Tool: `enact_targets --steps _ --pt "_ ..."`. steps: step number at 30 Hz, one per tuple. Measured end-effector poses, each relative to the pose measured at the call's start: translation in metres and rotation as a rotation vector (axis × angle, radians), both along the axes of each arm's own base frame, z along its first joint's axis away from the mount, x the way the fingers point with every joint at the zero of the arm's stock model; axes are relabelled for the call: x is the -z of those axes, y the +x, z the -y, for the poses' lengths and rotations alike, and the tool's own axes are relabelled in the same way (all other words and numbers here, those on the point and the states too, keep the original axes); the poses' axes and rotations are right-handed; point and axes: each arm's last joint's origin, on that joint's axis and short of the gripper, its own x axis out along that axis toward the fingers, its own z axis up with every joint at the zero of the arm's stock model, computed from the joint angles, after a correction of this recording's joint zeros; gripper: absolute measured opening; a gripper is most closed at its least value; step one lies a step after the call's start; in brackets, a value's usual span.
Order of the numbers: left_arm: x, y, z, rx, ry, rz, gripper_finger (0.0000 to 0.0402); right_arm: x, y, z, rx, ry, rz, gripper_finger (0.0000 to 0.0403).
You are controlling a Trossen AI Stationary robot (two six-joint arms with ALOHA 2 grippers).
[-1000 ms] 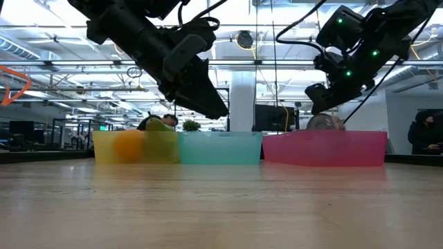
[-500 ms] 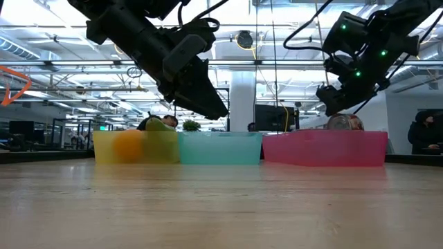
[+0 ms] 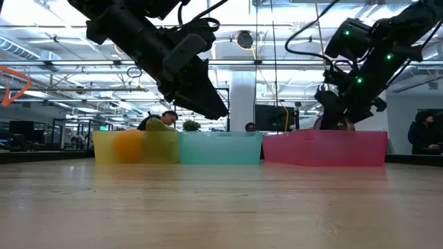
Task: Pick & Place Food Item
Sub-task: Put the green tuna can into the red bin
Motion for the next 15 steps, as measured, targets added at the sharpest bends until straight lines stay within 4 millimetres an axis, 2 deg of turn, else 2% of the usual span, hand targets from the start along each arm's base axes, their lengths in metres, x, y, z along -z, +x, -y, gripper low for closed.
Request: enact_targets --steps 6,10,15 --pt "0.000 0.000 0.000 0.000 0.000 0.000 0.0228 0.007 -0.001 0.000 -0.001 -0.022 0.042 0.0270" --pt "0.000 0.000 0.000 0.000 0.000 0.000 0.0228 0.018 -0.009 0.002 0.072 -0.033 0.027 0.0270" --pt "0.000 0.000 0.000 0.000 0.001 -0.003 0.0228 0.028 -0.015 0.002 0.108 0.024 0.079 0.0270"
